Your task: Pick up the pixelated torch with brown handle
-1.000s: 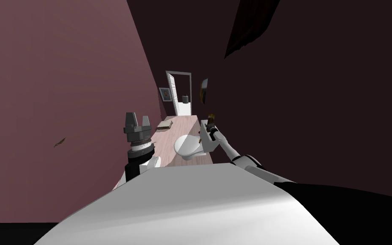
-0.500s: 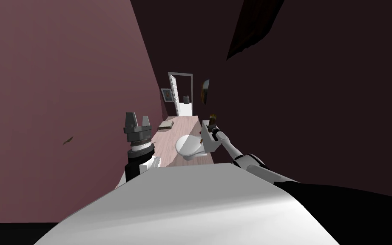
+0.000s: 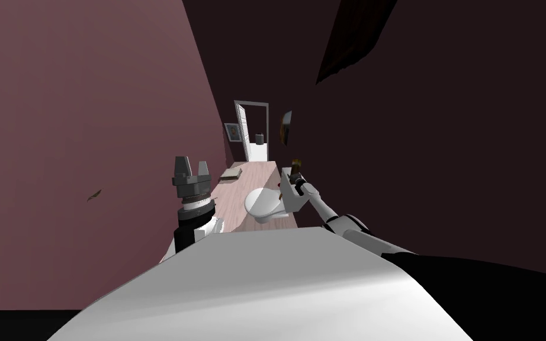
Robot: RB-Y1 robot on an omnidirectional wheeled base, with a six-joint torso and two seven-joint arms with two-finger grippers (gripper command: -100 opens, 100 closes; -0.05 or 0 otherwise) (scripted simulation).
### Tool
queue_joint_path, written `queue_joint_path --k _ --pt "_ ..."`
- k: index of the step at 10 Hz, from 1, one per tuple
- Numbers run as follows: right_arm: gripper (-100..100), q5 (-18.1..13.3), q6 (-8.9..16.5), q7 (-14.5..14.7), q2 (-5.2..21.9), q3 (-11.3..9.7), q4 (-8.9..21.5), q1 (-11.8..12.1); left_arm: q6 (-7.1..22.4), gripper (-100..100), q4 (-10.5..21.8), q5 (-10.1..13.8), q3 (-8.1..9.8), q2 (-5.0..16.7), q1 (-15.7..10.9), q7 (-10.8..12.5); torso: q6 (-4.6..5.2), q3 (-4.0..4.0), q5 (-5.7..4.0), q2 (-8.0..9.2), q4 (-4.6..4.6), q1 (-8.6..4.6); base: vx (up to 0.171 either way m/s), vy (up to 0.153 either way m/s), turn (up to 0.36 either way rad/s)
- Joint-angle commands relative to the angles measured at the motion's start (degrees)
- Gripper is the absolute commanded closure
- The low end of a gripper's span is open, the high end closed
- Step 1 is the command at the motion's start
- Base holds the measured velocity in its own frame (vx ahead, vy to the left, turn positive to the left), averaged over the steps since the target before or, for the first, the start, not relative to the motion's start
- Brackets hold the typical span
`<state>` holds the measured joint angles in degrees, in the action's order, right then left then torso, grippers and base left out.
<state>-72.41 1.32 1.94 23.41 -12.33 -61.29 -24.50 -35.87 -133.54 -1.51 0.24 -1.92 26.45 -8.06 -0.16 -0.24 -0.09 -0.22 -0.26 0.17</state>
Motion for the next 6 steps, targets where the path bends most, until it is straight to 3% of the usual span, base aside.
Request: queue_joint_path --k 1,4,5,6 --pt "-100 2.9 -2.9 2.9 2.4 0.9 2.9 -0.7 0.0 0 0.0 0.0 0.00 0.0 0.0 0.0 0.00 0.00 0.00 0.00 0.00 0.00 -0.004 0.075 0.125" --pt "-100 8.8 -4.2 6.6 2.4 0.9 4.2 -0.7 0.0 0 0.0 0.0 0.00 0.0 0.0 0.0 -0.07 -0.15 0.00 -0.17 -0.12 0.22 0.001 0.057 0.007" --pt "-100 10.6 -6.4 8.2 4.8 1.8 6.6 -1.5 0.0 0 0.0 0.0 0.00 0.0 0.0 0.0 -0.09 -0.17 -0.04 -0.20 -0.14 0.10 0.002 0.085 0.134" --pt "-100 12.0 -8.4 10.3 4.8 1.8 7.8 -1.5 0.0 0 0.0 0.0 -0.01 0.0 0.0 0.0 -0.10 -0.19 -0.01 -0.22 -0.15 0.27 0.001 0.094 0.042"
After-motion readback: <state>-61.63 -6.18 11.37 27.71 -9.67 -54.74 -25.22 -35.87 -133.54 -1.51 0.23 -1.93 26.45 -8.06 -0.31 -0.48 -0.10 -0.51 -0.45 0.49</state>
